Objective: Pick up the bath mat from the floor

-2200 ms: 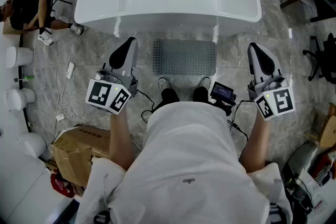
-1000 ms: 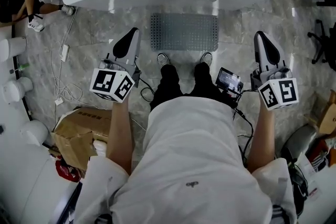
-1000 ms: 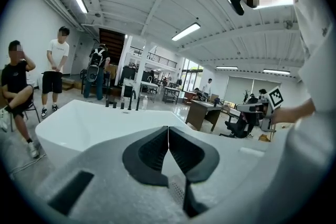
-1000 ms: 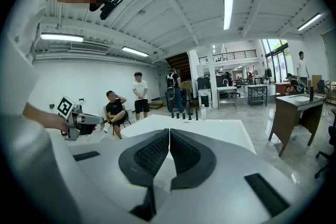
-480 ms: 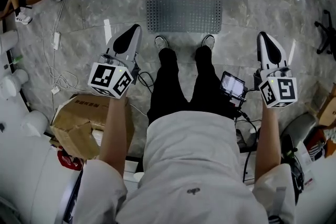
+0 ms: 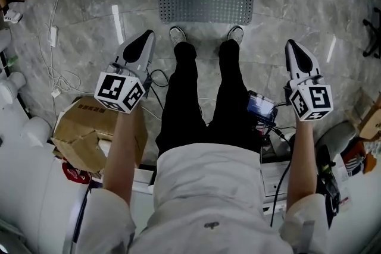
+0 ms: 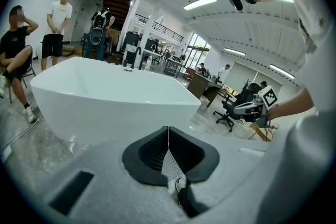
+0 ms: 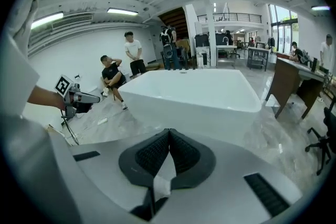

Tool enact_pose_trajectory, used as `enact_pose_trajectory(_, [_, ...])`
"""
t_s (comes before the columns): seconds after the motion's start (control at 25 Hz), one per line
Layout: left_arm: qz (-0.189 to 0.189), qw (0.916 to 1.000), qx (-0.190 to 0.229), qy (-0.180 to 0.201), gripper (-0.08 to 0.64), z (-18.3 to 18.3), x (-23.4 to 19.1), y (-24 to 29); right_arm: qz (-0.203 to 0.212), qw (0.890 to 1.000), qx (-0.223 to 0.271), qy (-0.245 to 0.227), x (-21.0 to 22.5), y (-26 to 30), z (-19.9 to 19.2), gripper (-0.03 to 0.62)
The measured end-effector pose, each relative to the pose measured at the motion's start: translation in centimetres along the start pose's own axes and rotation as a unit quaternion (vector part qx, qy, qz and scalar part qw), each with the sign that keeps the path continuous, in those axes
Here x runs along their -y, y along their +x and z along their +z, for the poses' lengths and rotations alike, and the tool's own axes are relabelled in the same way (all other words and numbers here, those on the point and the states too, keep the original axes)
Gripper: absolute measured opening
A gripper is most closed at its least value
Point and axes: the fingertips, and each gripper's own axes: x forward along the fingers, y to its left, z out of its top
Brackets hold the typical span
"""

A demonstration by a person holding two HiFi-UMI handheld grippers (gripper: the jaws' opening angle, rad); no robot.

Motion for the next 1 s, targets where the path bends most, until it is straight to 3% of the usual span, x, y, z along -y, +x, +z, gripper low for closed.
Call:
enact_pose_trajectory(0.16, [-0.005,0.9999,-0.014,-0.007,0.014,-2.3,-0.8,1.7,0.04,0.998,-0.039,0.012,-0.4,2.7,-3.5,0.008])
enact_pose_trajectory(0.56, [-0.019,0.9975,-0.059,-0.034,0.014,-10.2,-3.8,6.9,0.041,0.995,-0.082,0.025,1.2,8.9,-10.7,0.008])
enact_pose_trajectory(1.0, [0.001,0.9904,-0.118,-0.071,0.015,-21.8,-10.0,13.4,0.039,0.985,-0.165,0.027,4.8,18.6,-21.7,0.009])
